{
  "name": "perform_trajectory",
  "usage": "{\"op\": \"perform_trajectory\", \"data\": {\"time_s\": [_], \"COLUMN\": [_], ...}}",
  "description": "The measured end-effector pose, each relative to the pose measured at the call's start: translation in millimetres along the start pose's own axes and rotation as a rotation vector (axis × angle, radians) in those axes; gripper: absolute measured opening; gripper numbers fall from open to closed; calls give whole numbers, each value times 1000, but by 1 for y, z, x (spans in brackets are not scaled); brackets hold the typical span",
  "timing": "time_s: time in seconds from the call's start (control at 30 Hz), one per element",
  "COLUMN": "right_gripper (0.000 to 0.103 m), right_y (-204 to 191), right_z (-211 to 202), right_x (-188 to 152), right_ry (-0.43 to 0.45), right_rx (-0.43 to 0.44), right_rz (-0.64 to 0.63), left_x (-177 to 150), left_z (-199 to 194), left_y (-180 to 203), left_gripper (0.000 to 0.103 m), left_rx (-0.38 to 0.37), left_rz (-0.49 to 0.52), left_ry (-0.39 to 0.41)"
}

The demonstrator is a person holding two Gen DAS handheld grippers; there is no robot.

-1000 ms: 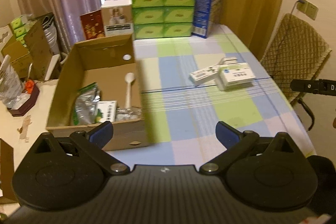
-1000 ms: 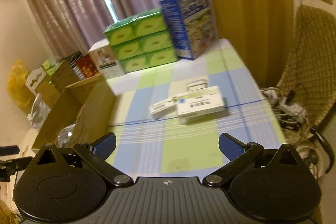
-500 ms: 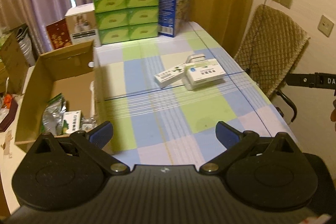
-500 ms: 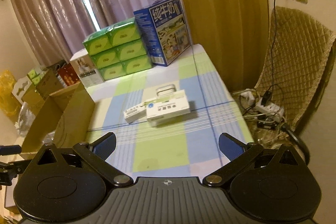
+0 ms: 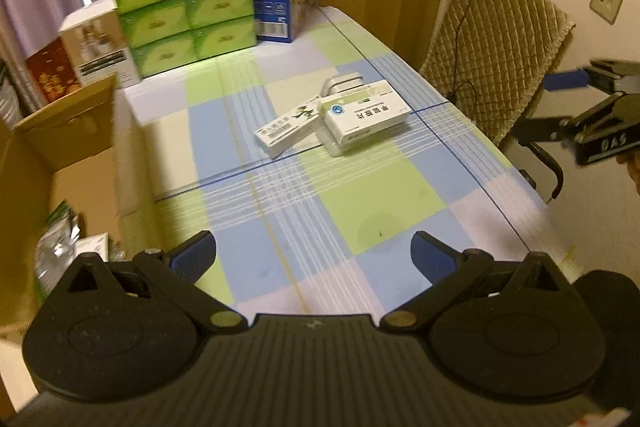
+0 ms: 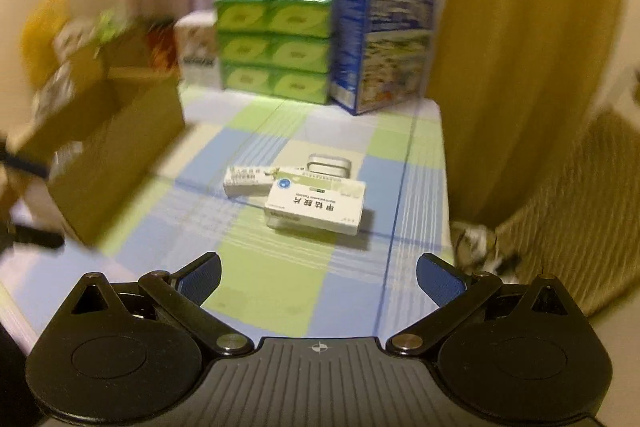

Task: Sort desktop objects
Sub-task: 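Lower the right gripper onto the white Mecobalamin tablets box and close it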

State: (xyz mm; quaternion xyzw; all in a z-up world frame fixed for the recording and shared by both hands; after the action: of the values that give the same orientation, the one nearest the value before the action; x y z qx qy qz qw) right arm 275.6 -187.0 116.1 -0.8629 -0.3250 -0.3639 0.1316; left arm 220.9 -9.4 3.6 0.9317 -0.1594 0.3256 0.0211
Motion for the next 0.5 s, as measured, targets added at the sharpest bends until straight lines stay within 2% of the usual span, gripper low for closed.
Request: {"op": "perform_trajectory", "data": {"time_s": [0.33, 0.5], "right_gripper": [101, 101], "right_y": [13, 20], "right_z": [89, 129], "right_x": [-1, 8], "right_ry": [-115, -130], "right_rx": [73, 129], "right_rz": [-374, -457], "left_x": [40, 56], "left_z": [86, 128], "left_y": [22, 28], "left_gripper": [102, 102], "left_rx": [-62, -95], "left_rz": [209, 281], "left_ry": [-44, -54]}}
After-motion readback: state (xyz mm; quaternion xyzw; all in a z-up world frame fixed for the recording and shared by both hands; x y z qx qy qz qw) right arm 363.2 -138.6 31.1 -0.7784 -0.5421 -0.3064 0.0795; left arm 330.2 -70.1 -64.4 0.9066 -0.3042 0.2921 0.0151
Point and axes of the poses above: each gripper's, at about its wrist camera, not at the fingertips, and z roughly the way its jaws point, y to its right, x to its top, the point moved 9 cm from there along z, roughly the way its jaws point, and after that the axes turned 5 degrees about x, right-handed, at the moved point
